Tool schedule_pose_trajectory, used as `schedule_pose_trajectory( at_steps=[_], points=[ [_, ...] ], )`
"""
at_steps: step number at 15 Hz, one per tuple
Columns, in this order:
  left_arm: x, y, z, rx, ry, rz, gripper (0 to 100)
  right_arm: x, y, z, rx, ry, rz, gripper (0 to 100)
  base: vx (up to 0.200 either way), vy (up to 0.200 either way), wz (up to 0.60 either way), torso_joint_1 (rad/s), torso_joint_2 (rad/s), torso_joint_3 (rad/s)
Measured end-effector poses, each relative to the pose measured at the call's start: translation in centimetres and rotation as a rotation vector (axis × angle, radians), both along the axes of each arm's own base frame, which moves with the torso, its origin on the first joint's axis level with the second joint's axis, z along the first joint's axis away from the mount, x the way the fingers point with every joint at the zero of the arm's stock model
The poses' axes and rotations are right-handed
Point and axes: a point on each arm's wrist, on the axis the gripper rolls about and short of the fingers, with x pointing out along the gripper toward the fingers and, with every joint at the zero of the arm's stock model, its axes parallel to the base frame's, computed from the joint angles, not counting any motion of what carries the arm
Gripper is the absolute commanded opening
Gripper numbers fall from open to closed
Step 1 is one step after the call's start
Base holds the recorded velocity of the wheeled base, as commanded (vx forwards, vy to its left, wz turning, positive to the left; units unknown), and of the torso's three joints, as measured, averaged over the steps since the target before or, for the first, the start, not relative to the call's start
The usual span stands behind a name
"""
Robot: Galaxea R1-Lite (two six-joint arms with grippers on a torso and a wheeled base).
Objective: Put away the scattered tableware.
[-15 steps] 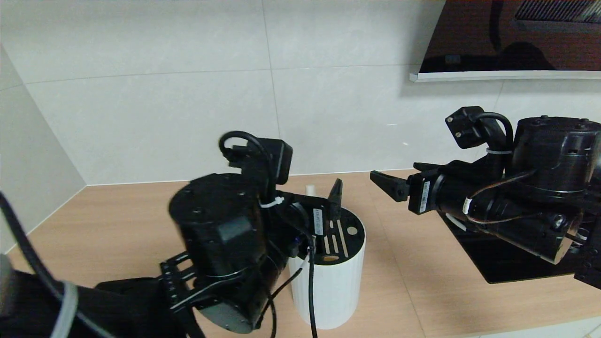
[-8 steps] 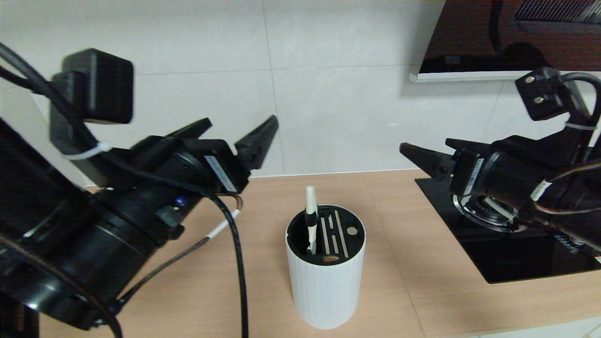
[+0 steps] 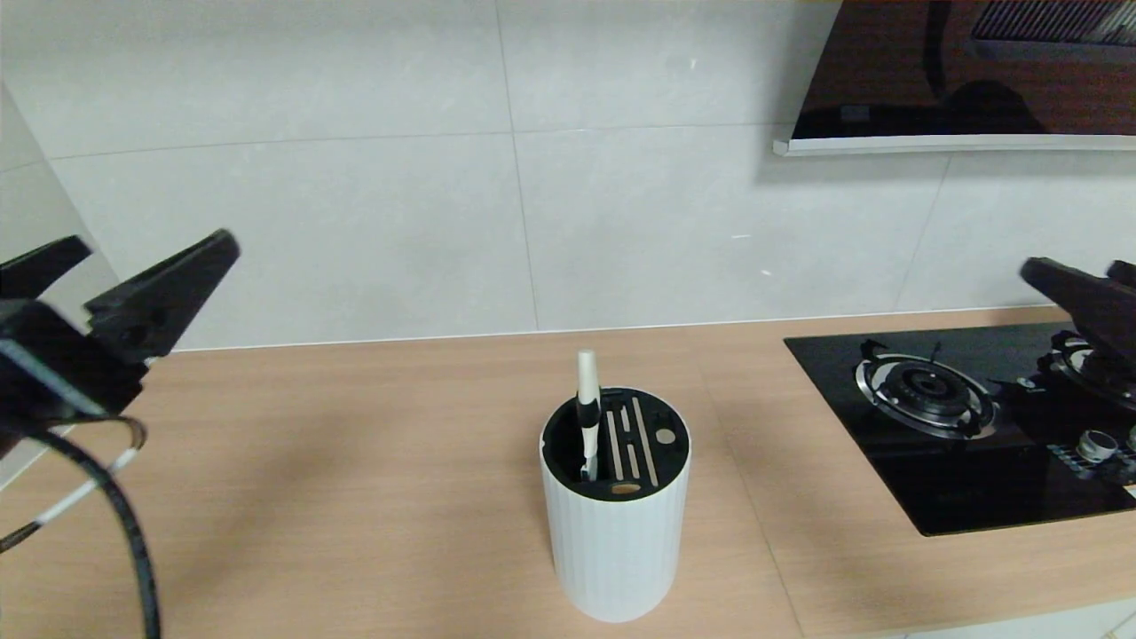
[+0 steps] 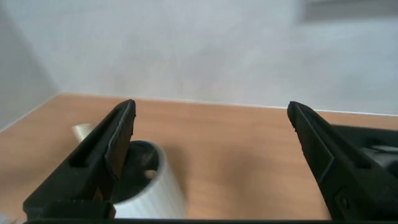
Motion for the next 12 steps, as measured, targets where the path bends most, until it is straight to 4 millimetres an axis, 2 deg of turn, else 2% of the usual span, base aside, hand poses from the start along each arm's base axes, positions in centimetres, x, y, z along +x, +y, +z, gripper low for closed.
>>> schedule_pose_trajectory(
  at_steps=[5, 9, 12],
  points=[
    [-8.8, 5.1, -2.6, 0.076, 0.068, 0.083, 100, -9.0, -5.0, -2.0, -0.061, -0.02, -0.213, 100, 0.0, 0.0, 0.0, 0.0, 0.0, 0.0],
    [-15.0, 6.8, -5.9, 0.078, 0.053, 0.171, 100, -15.2, -6.2, -5.0, -0.088, -0.055, -0.305, 100, 0.0, 0.0, 0.0, 0.0, 0.0, 0.0],
    [-17.3, 6.9, -6.7, -0.022, -0.012, 0.276, 100, -17.5, -6.1, -6.2, -0.081, -0.118, -0.361, 100, 0.0, 0.0, 0.0, 0.0, 0.0, 0.0]
  ],
)
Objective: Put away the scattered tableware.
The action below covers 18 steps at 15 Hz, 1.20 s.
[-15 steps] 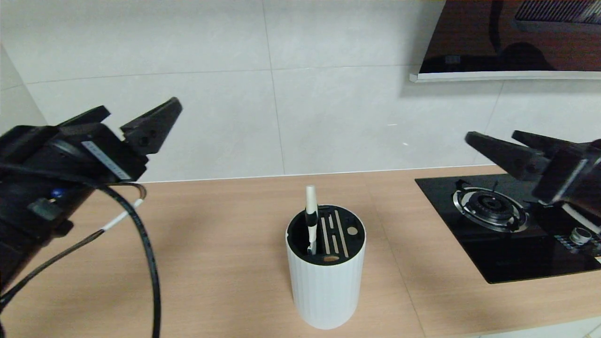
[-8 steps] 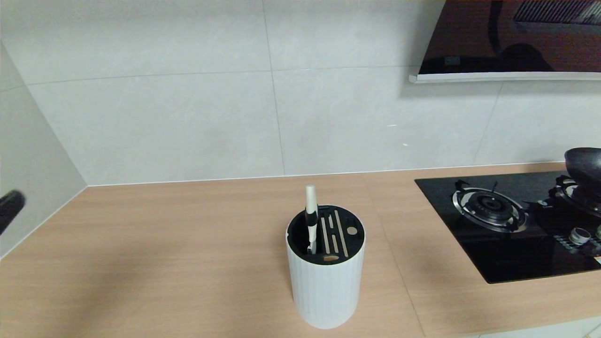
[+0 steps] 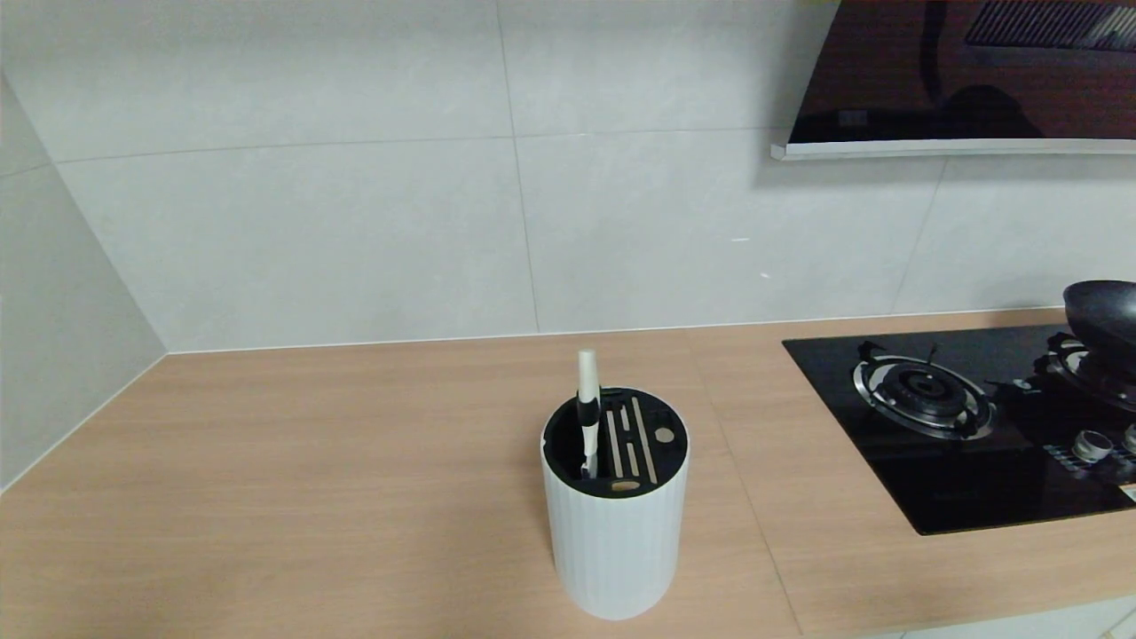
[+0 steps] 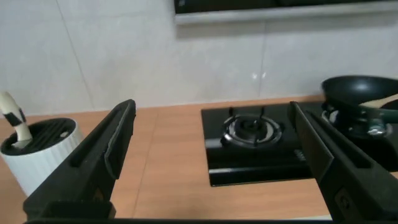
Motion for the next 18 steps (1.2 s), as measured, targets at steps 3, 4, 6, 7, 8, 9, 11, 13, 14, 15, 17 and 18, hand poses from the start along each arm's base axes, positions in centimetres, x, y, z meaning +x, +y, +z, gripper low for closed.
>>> schedule_pose_trajectory(
  at_steps=[3, 4, 6, 7, 8, 9, 11, 13, 14, 15, 17, 18],
  points=[
    [-1.1, -0.5, -0.6, -0.003, -0.038, 0.065, 100, -1.0, 0.6, -1.6, -0.013, -0.026, -0.026, 100, 0.0, 0.0, 0.0, 0.0, 0.0, 0.0],
    [-1.2, -0.7, -1.4, 0.0, -0.029, 0.077, 100, -0.8, 0.6, -2.4, -0.013, -0.014, -0.034, 100, 0.0, 0.0, 0.0, 0.0, 0.0, 0.0],
    [-1.0, -0.9, -2.7, -0.013, -0.014, 0.097, 100, -0.3, 0.7, -3.8, -0.012, 0.013, -0.042, 100, 0.0, 0.0, 0.0, 0.0, 0.0, 0.0],
    [-0.4, -1.0, -3.8, -0.017, 0.019, 0.102, 100, 0.4, 0.7, -5.0, -0.014, 0.055, -0.043, 100, 0.0, 0.0, 0.0, 0.0, 0.0, 0.0],
    [0.3, -1.0, -5.2, -0.015, 0.065, 0.09, 100, 1.3, 0.7, -6.5, -0.016, 0.098, -0.042, 100, 0.0, 0.0, 0.0, 0.0, 0.0, 0.0],
    [1.1, -1.1, -6.6, -0.007, 0.108, 0.051, 100, 2.3, 0.7, -8.0, -0.019, 0.119, -0.042, 100, 0.0, 0.0, 0.0, 0.0, 0.0, 0.0],
    [2.3, -1.3, -8.6, 0.009, 0.14, -0.034, 100, 3.6, 0.8, -10.5, -0.036, 0.15, -0.041, 100, 0.0, 0.0, 0.0, 0.0, 0.0, 0.0],
    [3.1, -1.3, -10.3, 0.033, 0.171, -0.072, 100, 4.0, 0.8, -11.9, -0.043, 0.206, -0.036, 100, 0.0, 0.0, 0.0, 0.0, 0.0, 0.0],
    [3.4, -1.4, -11.2, 0.057, 0.211, -0.1, 100, 4.1, 0.8, -12.1, -0.048, 0.215, -0.032, 100, 0.0, 0.0, 0.0, 0.0, 0.0, 0.0],
    [3.5, -1.4, -11.7, 0.065, 0.234, -0.116, 100, 4.1, 0.8, -12.2, -0.05, 0.217, -0.022, 100, 0.0, 0.0, 0.0, 0.0, 0.0, 0.0],
    [3.6, -1.5, -12.1, 0.087, 0.256, -0.138, 100, 4.1, 1.0, -12.7, -0.073, 0.26, 0.064, 100, 0.0, 0.0, 0.0, 0.0, 0.0, 0.0],
    [3.6, -1.5, -12.2, 0.105, 0.262, -0.138, 100, 4.2, 1.1, -12.7, -0.077, 0.261, 0.087, 100, 0.0, 0.0, 0.0, 0.0, 0.0, 0.0]
  ],
)
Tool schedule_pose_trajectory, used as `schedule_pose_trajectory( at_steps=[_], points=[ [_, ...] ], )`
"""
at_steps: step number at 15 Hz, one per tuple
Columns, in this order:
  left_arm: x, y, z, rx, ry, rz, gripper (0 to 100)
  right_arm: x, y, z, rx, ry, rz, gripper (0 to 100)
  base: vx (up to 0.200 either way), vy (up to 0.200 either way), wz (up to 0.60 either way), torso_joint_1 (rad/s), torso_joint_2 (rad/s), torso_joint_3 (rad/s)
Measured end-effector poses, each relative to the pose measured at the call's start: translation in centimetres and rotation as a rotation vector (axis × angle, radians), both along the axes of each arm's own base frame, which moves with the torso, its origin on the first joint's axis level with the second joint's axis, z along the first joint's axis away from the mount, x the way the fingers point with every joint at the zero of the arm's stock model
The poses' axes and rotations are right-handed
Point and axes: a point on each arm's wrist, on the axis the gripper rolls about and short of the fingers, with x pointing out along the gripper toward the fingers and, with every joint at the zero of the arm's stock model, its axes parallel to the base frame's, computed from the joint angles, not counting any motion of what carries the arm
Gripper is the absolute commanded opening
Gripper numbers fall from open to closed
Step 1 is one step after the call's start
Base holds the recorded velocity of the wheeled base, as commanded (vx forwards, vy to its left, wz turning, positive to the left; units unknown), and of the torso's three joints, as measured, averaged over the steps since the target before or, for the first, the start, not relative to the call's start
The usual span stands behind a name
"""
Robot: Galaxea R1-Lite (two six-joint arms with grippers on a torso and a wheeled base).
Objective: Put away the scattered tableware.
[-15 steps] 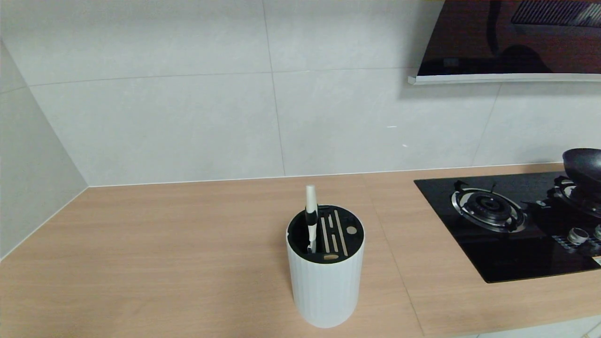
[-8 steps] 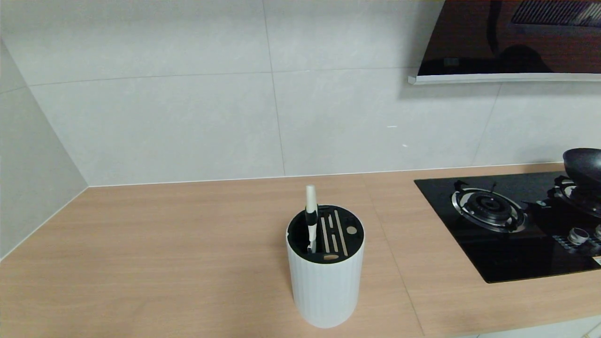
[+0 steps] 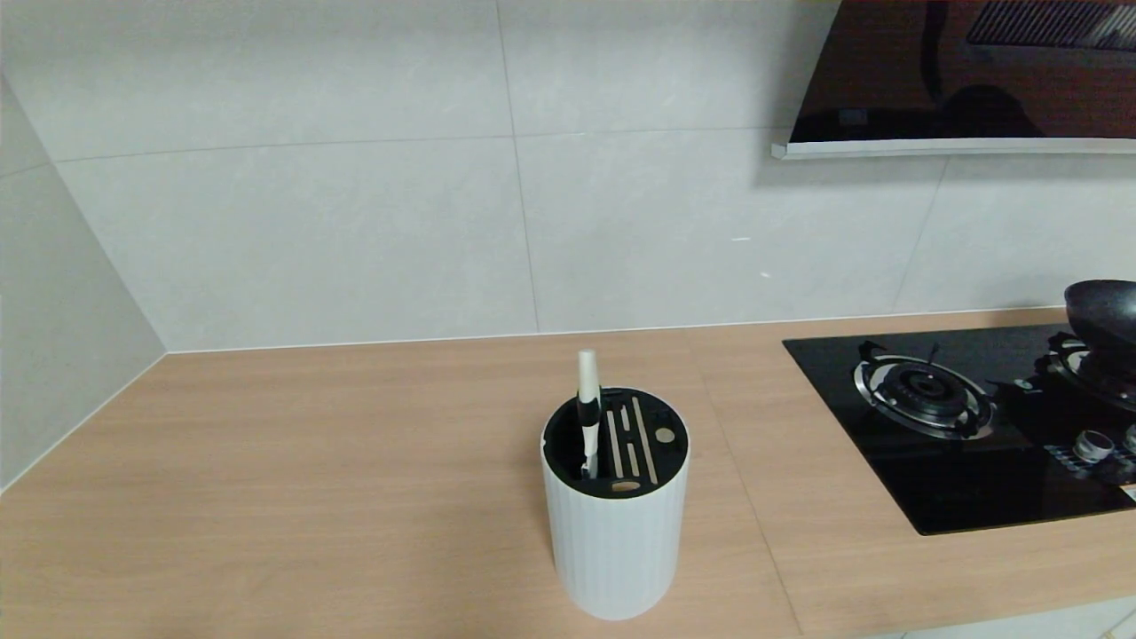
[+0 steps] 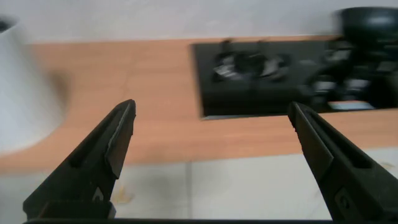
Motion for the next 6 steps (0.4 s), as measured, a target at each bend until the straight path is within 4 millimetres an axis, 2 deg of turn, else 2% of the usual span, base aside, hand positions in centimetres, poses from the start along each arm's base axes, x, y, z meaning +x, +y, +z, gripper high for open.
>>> schedule_pose_trajectory(
  at_steps=[6],
  points=[
    [0.0, 0.0, -0.04, -0.043, -0.003, 0.0, 100, 0.01, 0.02, -0.06, 0.013, 0.004, 0.008, 100, 0.0, 0.0, 0.0, 0.0, 0.0, 0.0]
  ],
)
